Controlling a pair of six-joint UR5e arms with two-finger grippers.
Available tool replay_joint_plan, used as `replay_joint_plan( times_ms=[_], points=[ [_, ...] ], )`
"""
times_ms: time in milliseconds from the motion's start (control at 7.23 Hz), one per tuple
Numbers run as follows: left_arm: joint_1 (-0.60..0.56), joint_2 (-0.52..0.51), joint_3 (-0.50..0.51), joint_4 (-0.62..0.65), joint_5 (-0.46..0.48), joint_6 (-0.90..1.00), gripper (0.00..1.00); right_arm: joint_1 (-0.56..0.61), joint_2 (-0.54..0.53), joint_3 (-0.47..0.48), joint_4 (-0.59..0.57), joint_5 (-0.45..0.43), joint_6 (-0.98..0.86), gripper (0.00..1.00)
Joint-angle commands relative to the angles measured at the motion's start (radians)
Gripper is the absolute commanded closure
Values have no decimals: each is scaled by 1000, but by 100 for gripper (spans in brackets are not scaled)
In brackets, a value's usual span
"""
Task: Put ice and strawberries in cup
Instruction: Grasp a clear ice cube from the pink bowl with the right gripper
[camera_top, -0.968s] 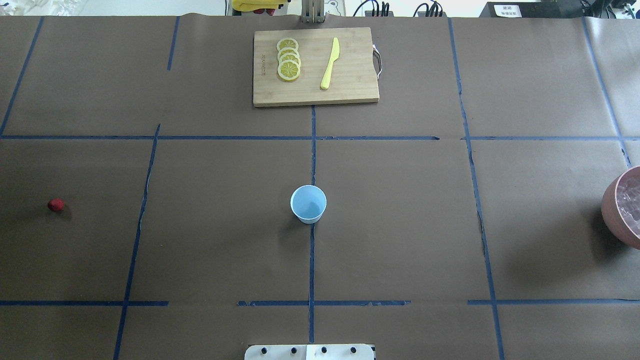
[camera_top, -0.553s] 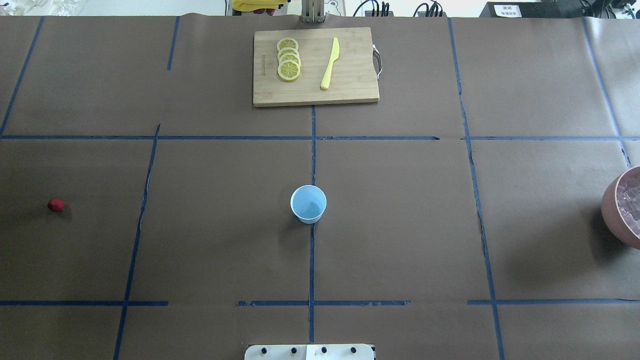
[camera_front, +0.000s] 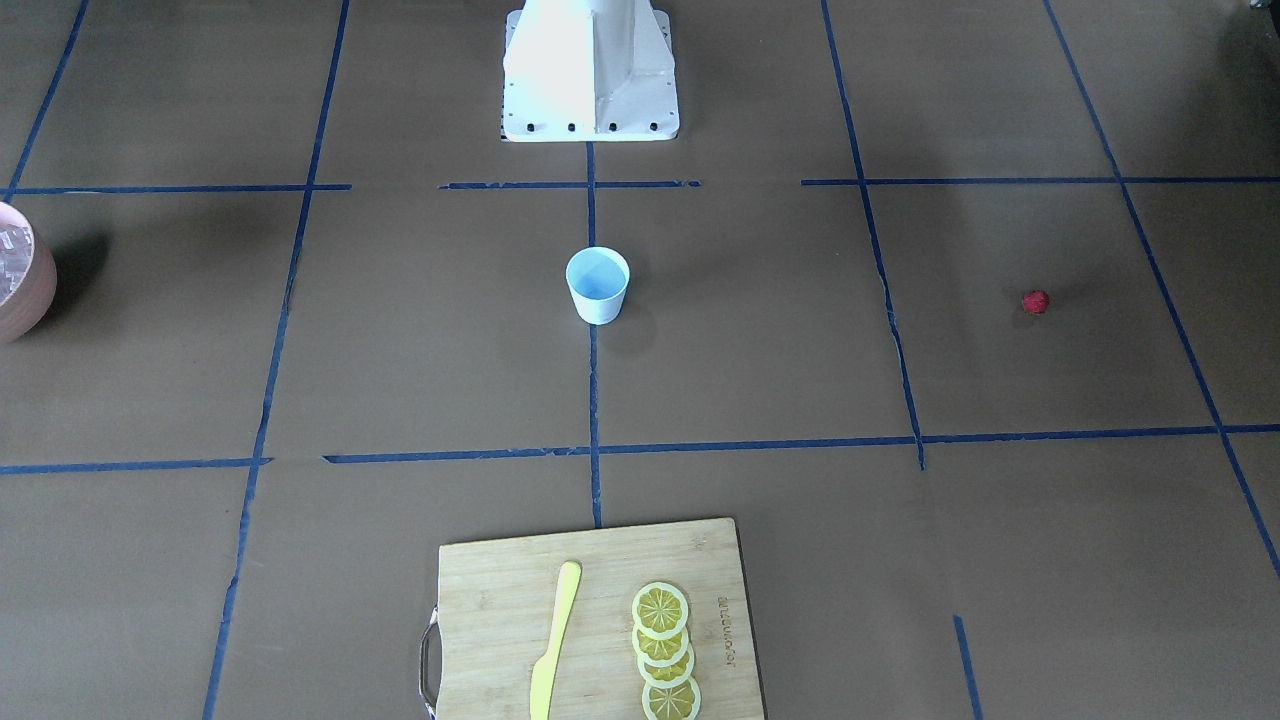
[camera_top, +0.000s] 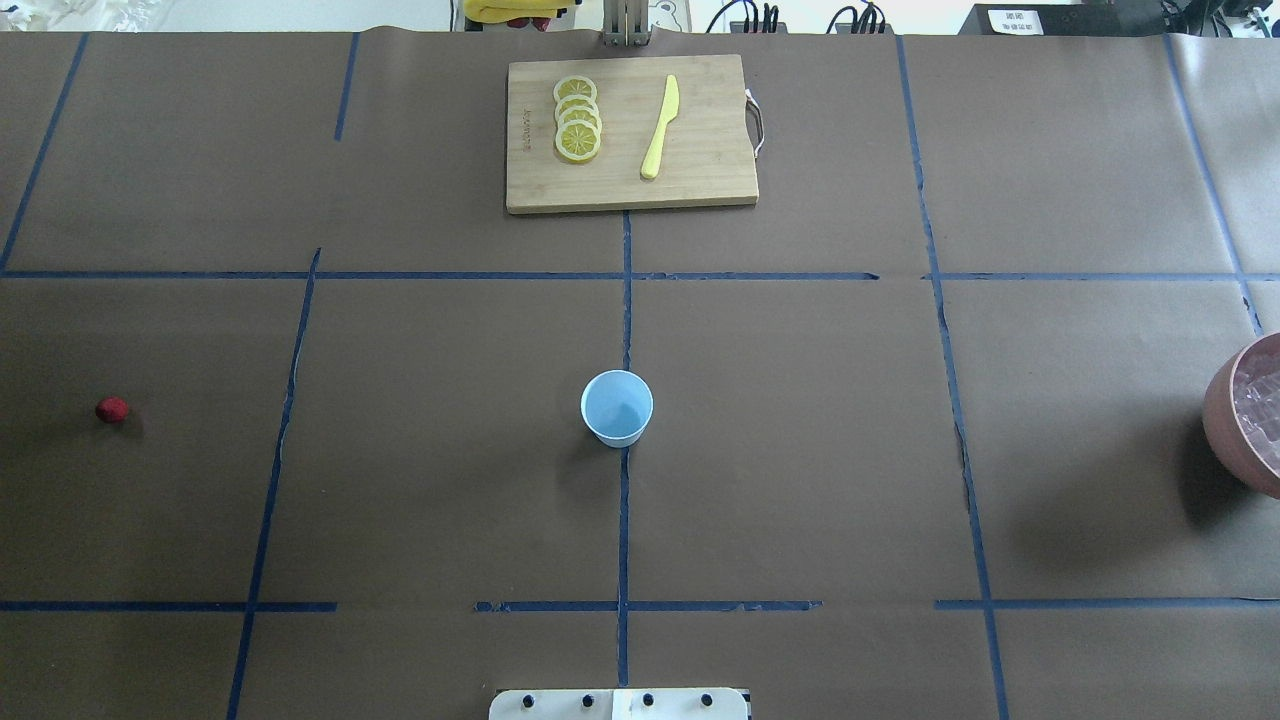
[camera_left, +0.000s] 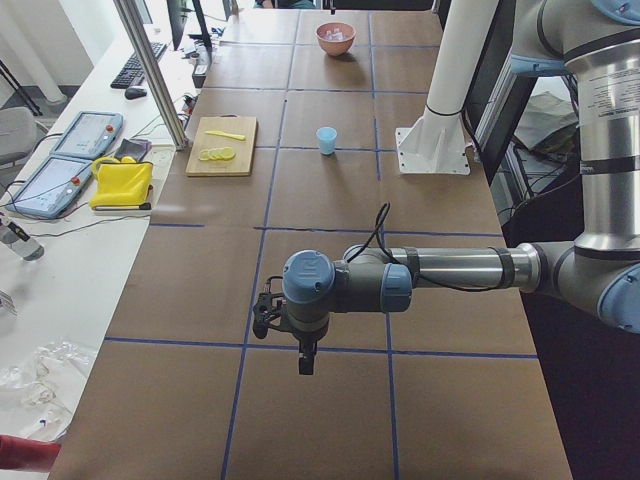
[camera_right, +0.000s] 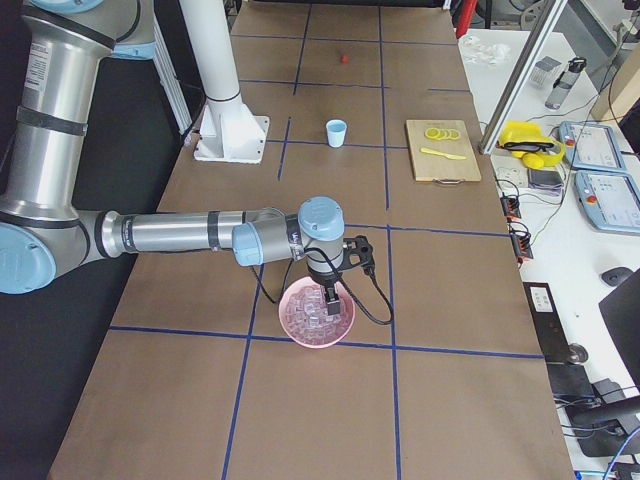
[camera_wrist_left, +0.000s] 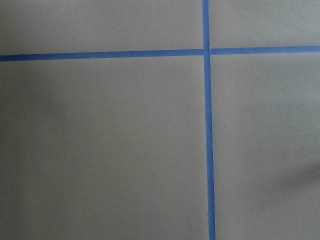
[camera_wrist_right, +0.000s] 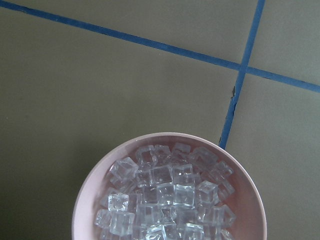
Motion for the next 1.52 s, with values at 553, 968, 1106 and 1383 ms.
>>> replay_joint_plan(
  times_ms=[553, 968, 1106, 1383],
  points=[
    [5, 0, 1, 0, -2, 0, 0, -130, 11, -163, 211, -75, 21, 11],
    [5, 0, 1, 0, -2, 0, 0, -184, 17, -164, 211, -115, 6, 15],
    [5, 0, 2, -2, -2, 0, 0, -184, 18, -166, 209, -126, -1, 20],
    [5, 0, 2, -2, -2, 0, 0, -187, 18, -169, 206, -153, -6, 29]
  ],
)
